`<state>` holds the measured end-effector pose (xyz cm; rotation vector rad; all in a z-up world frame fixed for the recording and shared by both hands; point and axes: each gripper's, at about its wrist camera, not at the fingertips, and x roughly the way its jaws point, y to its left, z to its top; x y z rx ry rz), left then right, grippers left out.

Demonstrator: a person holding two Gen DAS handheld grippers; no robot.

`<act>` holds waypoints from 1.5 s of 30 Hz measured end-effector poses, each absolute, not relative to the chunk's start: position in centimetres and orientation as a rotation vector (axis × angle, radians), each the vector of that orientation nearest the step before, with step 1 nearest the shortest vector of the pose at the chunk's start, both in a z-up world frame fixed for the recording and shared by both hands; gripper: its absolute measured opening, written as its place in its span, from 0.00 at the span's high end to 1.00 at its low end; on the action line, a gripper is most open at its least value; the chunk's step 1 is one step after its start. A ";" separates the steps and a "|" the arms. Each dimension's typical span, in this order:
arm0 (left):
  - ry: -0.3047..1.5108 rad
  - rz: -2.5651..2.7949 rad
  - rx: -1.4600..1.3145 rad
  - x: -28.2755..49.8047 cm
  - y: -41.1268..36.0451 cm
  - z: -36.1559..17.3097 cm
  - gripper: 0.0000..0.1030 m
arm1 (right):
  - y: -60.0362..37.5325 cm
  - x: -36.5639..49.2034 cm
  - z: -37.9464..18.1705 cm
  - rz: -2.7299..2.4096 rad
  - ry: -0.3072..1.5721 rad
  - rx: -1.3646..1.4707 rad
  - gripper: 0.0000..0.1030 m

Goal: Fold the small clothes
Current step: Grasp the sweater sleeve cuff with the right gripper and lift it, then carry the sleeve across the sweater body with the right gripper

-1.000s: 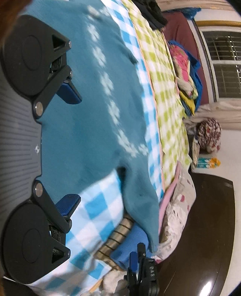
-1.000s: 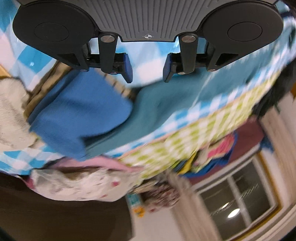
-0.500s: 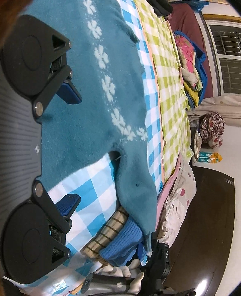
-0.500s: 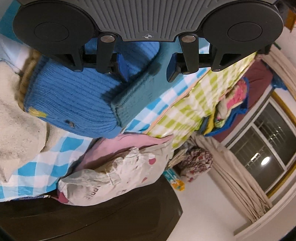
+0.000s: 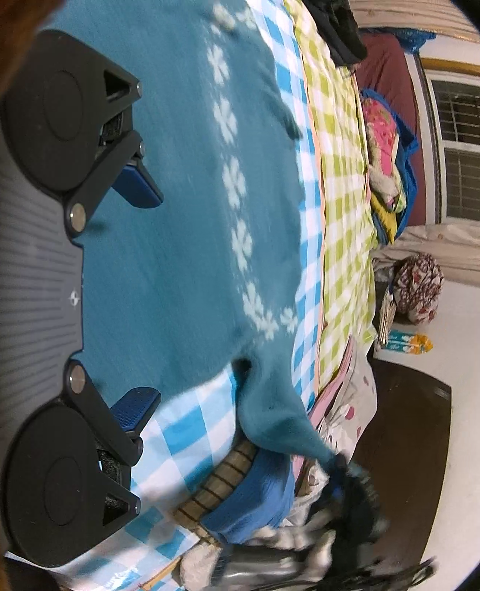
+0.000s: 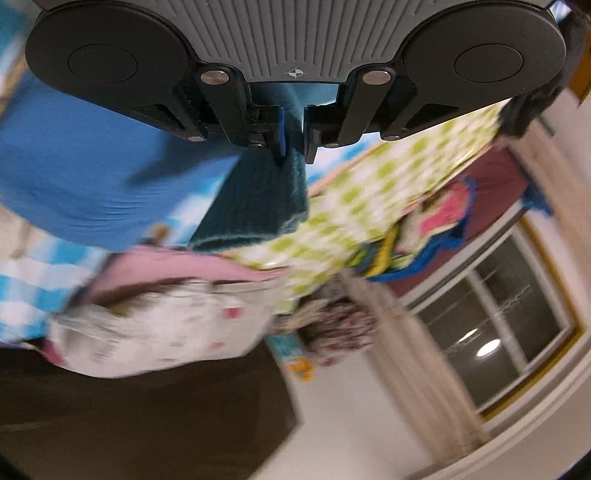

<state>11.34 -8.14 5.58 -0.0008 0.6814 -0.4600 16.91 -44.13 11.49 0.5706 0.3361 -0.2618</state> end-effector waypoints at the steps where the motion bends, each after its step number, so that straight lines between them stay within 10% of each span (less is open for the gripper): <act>1: 0.678 -0.452 0.001 11.0 -7.3 5.5 0.00 | -42.7 17.4 12.0 -0.230 0.344 0.551 0.91; 21: 0.609 -0.275 -0.047 9.7 7.3 3.7 0.00 | -5.5 28.5 5.4 0.249 0.648 0.074 0.94; 45: 0.596 -0.253 -0.082 9.9 9.6 3.4 0.00 | 1.4 28.7 2.2 0.313 0.707 -0.116 0.84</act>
